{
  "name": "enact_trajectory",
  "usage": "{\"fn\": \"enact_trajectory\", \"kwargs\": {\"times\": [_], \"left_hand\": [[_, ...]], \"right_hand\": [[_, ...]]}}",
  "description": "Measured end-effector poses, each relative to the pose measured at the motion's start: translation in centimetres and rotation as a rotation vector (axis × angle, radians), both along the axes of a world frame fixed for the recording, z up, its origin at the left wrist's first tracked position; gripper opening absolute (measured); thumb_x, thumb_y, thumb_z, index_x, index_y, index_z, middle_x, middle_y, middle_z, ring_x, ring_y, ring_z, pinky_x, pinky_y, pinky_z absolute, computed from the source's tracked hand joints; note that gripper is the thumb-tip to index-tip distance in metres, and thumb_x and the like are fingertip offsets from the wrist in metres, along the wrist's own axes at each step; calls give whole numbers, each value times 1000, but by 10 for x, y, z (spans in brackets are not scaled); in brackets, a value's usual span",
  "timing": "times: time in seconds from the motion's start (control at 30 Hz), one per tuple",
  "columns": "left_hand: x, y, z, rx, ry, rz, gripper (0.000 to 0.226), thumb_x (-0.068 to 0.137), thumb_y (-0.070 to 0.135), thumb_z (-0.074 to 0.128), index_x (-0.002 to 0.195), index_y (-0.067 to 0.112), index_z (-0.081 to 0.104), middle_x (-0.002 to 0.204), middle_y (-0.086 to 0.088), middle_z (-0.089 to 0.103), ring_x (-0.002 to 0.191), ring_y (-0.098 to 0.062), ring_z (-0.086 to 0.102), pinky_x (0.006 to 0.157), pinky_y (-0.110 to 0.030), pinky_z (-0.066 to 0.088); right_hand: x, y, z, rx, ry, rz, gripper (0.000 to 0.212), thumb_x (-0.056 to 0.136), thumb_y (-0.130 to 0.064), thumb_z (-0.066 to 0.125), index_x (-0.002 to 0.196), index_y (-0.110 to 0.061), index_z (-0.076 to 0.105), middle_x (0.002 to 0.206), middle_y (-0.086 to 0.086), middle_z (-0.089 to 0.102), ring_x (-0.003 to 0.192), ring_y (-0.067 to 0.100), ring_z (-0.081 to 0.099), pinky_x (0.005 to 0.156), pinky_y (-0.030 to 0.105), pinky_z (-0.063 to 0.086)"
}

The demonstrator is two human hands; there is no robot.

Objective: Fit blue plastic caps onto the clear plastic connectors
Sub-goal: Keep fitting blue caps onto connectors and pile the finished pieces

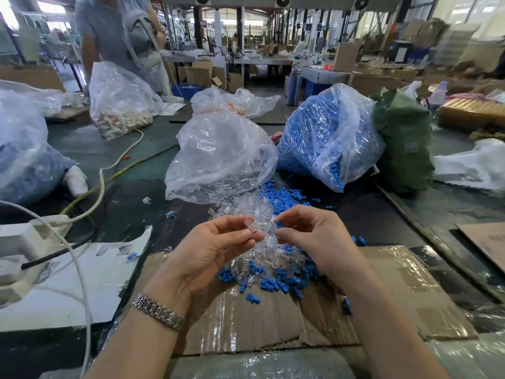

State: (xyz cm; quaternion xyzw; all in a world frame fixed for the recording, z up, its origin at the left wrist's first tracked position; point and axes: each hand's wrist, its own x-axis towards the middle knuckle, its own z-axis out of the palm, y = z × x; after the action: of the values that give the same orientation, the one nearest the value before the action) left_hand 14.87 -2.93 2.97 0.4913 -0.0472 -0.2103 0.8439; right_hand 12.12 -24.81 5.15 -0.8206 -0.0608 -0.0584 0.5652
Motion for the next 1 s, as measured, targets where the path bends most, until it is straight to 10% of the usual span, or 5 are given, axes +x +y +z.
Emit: {"fn": "enact_trajectory", "kwargs": {"times": [0.27,1.0], "left_hand": [[-8,-10,7,113,-94,14,30,63,7,87,92,13,78,103,-19,75,95,-31,75,65,-25,59],[-15,-14,8,191,-228,124,43,52,15,90,92,6,76,93,-19,75,89,-27,73,79,-30,60]], "right_hand": [[1,6,-1,292,-32,85,7,83,-14,79,90,-14,81,80,7,76,72,10,68,71,19,54],[0,17,-10,-88,-158,93,7,91,-19,75,88,-25,73,74,-11,68,62,0,55,62,16,43]]}}
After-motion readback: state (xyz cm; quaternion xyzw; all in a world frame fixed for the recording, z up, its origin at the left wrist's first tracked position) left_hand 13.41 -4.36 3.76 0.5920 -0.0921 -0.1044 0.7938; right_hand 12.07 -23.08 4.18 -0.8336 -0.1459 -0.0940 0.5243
